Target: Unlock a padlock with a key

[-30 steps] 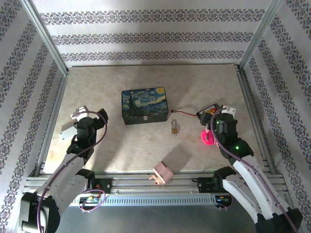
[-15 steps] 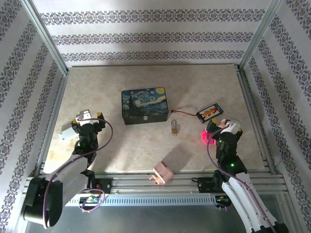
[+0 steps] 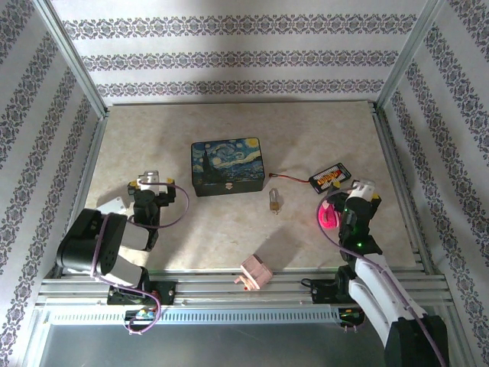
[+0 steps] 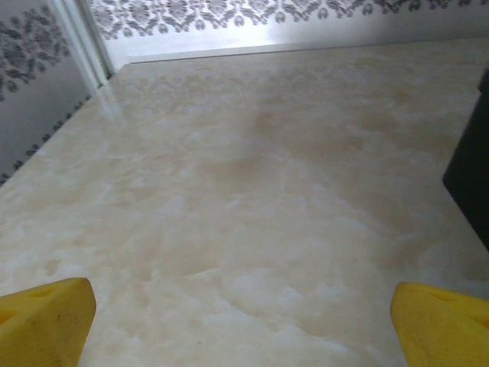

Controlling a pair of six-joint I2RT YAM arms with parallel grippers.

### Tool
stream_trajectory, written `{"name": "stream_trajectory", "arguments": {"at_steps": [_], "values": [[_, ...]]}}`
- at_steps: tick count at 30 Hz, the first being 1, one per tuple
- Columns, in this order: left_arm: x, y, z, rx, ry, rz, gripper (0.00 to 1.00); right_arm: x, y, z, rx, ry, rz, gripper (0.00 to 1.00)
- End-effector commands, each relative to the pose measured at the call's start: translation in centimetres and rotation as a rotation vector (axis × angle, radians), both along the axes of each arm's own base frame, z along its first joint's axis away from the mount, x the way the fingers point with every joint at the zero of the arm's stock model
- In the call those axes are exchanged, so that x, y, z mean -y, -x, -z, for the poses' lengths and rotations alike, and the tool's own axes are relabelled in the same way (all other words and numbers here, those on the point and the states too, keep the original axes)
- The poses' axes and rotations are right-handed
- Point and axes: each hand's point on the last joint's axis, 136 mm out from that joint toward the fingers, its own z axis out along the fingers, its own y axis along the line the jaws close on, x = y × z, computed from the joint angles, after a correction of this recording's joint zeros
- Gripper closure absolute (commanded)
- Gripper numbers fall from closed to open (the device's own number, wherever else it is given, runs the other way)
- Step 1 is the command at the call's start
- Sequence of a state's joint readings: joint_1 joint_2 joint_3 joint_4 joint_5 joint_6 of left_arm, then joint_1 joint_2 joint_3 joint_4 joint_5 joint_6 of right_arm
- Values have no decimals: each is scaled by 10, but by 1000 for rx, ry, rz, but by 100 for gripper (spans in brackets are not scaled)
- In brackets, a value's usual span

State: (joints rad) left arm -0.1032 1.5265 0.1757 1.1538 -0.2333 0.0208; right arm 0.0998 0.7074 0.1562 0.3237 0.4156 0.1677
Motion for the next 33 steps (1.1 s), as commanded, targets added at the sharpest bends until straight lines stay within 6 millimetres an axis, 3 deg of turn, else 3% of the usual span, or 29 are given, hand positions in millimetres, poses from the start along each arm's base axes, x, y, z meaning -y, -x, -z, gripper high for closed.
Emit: {"name": "stream_trajectory", "arguments": {"at_steps": [1,10,14,30,33], "values": [[12,-19,-25,110,6,91,1,-4,-16,-31,98,11,-31,2],[20,-45,-4,-73,117,230,1,-14,-35,-15,39,74,-119,2],[9,-45,-5,-58,143,195,1,-21,-44,-10,40,85,-164,2],[5,-44,-6,-46,144,169,1,-29,-88,6,6,59,-217,2],[4,-44,-6,-45,145,168,1,-39,-98,19,26,46,-275,2]]}}
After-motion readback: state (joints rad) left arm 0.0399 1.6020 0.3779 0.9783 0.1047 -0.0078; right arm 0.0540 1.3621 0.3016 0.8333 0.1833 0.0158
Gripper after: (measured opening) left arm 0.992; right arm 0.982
